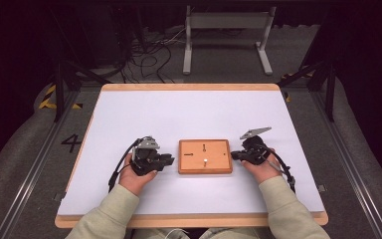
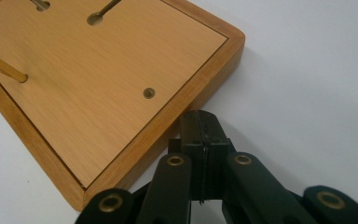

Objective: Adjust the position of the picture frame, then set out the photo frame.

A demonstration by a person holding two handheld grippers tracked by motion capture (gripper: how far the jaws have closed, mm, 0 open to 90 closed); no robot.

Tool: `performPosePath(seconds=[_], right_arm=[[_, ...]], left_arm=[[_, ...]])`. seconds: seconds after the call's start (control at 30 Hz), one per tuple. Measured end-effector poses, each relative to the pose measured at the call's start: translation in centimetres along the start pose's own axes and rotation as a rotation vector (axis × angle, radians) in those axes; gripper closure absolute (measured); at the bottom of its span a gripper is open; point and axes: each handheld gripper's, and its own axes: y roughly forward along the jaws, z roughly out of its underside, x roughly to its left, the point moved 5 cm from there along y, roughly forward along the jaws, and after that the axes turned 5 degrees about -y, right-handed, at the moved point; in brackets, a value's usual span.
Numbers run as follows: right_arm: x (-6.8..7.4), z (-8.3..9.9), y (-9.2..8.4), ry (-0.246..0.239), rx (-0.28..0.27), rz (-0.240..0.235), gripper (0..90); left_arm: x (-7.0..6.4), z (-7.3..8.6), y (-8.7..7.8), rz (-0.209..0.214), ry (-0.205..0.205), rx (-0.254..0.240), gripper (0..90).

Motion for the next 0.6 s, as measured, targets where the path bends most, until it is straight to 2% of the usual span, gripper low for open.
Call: performPosePath(seconds=[0.07, 0.17, 0.2, 0.23, 0.27, 0.3, 0.33, 0.47, 0.6], right_arm=[[0.3, -0.3, 0.3, -0.016, 0.001, 0.018, 90.0], [0.2, -0.3, 0.3, -0.015, -0.008, 0.011, 90.0], [0.1, -0.2, 0.2, -0.013, -0.008, 0.015, 90.0], [0.0, -0.2, -0.1, -0.022, -0.009, 0.039, 90.0], [-0.2, -0.4, -1.0, -0.029, -0.035, 0.053, 87.5], [-0.2, -0.4, -1.0, -0.029, -0.035, 0.053, 87.5], [-0.2, -0.5, -1.3, -0.030, -0.048, 0.052, 86.0], [-0.3, -0.8, -3.3, -0.073, -0.119, 0.033, 78.4], [-0.8, -0.9, -4.5, -0.067, -0.167, 0.036, 72.8]], left_arm=[[0.1, 0.0, -0.3, -0.003, 0.000, -0.012, 75.0], [0.0, 0.0, -0.4, -0.008, 0.006, -0.014, 72.0], [-0.1, 0.0, -0.5, -0.010, 0.019, -0.016, 72.0], [-0.2, -0.1, -0.6, -0.014, 0.039, -0.022, 69.6], [-0.4, -0.2, -0.8, -0.019, 0.051, -0.030, 66.4], [-0.4, -0.2, -0.8, -0.019, 0.051, -0.030, 65.1], [-0.5, -0.3, -0.9, -0.028, 0.070, -0.033, 65.1], [-0.7, -0.5, -1.3, -0.047, 0.091, -0.052, 59.5], [-0.8, -0.7, -1.5, -0.050, 0.097, -0.061, 56.3]])
